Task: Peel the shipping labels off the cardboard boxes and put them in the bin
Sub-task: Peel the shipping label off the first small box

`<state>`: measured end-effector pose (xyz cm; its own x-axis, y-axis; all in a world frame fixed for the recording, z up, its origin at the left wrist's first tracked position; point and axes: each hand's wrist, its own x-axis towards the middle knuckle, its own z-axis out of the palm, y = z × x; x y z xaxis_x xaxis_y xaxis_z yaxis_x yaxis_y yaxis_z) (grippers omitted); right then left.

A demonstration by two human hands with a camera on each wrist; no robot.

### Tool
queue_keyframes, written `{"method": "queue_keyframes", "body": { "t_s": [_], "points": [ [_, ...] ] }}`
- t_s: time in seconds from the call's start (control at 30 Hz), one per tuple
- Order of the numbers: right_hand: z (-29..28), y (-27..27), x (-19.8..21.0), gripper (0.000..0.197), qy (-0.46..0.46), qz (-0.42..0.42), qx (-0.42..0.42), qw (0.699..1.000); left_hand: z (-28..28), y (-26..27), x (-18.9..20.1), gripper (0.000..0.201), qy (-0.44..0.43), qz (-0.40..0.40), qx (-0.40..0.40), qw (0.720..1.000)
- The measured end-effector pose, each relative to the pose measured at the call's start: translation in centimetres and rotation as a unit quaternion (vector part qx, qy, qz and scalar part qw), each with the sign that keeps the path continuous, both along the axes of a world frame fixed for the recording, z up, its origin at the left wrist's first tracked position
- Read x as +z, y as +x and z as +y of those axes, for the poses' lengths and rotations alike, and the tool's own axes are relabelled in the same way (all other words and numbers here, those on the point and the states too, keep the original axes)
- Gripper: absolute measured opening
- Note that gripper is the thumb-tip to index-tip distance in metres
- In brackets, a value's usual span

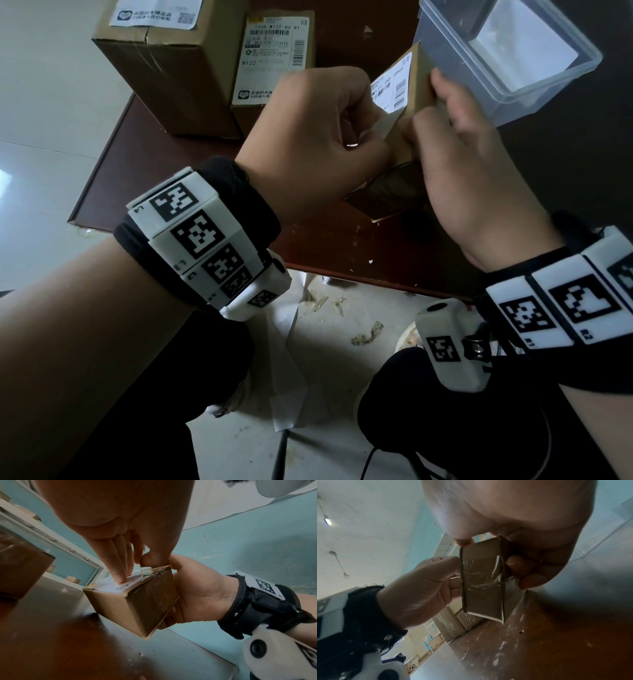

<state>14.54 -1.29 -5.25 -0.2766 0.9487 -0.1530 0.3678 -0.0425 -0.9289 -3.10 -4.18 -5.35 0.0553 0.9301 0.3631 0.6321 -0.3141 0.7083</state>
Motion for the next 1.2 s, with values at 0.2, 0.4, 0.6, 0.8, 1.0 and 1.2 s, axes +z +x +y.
{"method": "queue_keyframes", "body": {
  "t_s": [0.2, 0.4, 0.6, 0.8, 1.0, 1.2],
  "points": [
    [-0.08, 0.09, 0.00, 0.075, 0.000, -0.001, 0.000, 1.000, -0.08, -0.03, 0.06, 0.023, 0.000, 0.003, -0.003, 1.000],
    [-0.06, 0.00, 0.02, 0.077, 0.003, -0.002, 0.000, 1.000, 0.07, -0.12, -0.02, 0.022, 0.000, 0.003, 0.000, 1.000],
    [0.01, -0.01, -0.05, 0.079, 0.001, 0.003, -0.003, 1.000, 0.05, -0.16, 0.04, 0.017, -0.006, 0.001, 0.005, 1.000],
    [0.06, 0.13, 0.22, 0.078, 0.003, -0.004, 0.002, 1.000, 0.06, -0.05, 0.10, 0.014, -0.006, -0.003, 0.004, 1.000],
    [0.23, 0.19, 0.34, 0.078, -0.002, 0.000, 0.002, 1.000, -0.08, 0.11, 0.25, 0.013, -0.003, 0.007, 0.006, 1.000],
    [0.24, 0.17, 0.54, 0.068, -0.004, 0.006, -0.002, 1.000, -0.07, 0.11, 0.40, 0.015, -0.004, 0.013, 0.010, 1.000]
  ]
}}
